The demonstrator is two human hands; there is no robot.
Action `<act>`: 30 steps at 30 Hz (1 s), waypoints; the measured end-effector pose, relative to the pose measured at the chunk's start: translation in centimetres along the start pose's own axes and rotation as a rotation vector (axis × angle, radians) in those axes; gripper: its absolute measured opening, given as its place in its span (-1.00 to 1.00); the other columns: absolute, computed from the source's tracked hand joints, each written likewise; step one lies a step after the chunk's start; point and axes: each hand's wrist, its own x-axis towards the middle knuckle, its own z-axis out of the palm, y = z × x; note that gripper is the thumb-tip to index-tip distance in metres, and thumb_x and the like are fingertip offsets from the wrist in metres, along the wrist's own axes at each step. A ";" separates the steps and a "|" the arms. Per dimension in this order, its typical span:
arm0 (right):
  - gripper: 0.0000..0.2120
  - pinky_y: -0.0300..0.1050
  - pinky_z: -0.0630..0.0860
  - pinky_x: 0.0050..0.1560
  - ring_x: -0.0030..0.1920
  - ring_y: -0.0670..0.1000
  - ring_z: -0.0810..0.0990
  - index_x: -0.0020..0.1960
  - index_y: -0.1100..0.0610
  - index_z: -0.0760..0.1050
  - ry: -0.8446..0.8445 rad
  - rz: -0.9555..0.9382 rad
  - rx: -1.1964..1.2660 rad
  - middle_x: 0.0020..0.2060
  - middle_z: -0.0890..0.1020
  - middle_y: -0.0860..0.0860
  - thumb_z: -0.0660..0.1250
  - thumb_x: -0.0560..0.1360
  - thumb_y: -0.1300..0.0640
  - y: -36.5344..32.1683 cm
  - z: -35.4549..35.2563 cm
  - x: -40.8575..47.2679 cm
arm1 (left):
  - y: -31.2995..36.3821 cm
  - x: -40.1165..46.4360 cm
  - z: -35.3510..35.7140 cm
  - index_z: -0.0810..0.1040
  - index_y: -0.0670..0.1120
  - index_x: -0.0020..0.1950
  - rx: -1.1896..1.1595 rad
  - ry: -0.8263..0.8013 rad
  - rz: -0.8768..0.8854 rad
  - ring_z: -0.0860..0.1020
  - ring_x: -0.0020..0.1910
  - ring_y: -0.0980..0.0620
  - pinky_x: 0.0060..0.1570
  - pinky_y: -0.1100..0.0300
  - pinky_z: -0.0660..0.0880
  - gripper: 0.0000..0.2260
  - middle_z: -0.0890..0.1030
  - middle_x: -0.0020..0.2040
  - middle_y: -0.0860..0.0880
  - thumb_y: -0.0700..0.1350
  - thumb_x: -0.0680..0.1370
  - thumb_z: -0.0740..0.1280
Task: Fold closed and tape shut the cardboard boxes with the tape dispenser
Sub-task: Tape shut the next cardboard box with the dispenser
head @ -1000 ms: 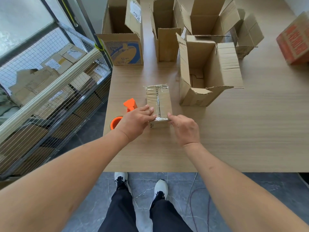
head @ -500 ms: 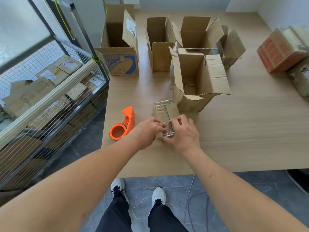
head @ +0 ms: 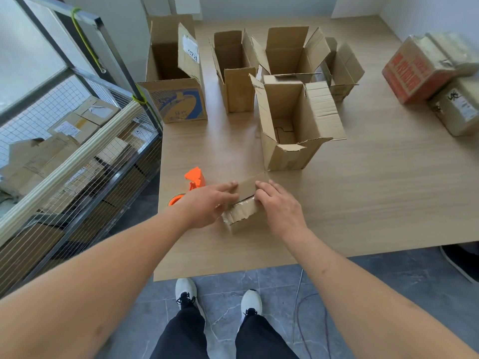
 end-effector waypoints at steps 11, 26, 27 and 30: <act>-0.76 0.05 0.44 0.36 0.45 0.10 0.38 0.18 0.11 0.62 0.103 -0.063 0.119 0.49 0.40 0.08 0.29 0.58 0.07 -0.5 -0.5 1.0 | 0.9 -1.6 1.3 0.54 -0.05 0.44 0.003 0.010 -0.080 0.54 0.14 0.04 0.32 0.07 0.48 -0.48 0.24 0.50 -0.04 0.14 0.54 0.45; -0.52 0.08 0.65 0.02 0.43 -0.02 0.36 0.24 0.08 0.56 -0.054 -0.287 0.224 0.39 0.41 -0.04 0.59 0.37 0.05 1.3 0.7 -0.7 | 3.3 -1.4 2.9 0.68 -0.21 0.17 0.058 0.158 -0.091 0.58 -0.21 -0.21 -0.26 0.00 0.61 -0.63 0.52 0.19 -0.28 -0.21 0.38 0.58; -0.54 0.11 0.65 0.05 0.47 0.00 0.35 0.24 0.10 0.56 -0.057 -0.280 0.240 0.41 0.41 -0.01 0.58 0.38 0.11 1.4 1.0 -0.7 | 3.6 -1.3 3.1 0.68 -0.24 0.15 0.066 0.173 -0.091 0.58 -0.25 -0.22 -0.31 0.04 0.60 -0.63 0.54 0.15 -0.31 -0.23 0.36 0.59; -0.53 0.11 0.58 0.27 0.56 0.00 0.27 0.30 0.13 0.58 -0.050 -0.265 0.295 0.48 0.39 0.02 0.56 0.42 0.22 1.5 1.7 -0.9 | 3.5 -1.2 3.3 0.67 -0.23 0.20 0.028 0.203 -0.108 0.58 -0.21 -0.22 -0.27 0.01 0.60 -0.61 0.52 0.20 -0.31 -0.23 0.39 0.58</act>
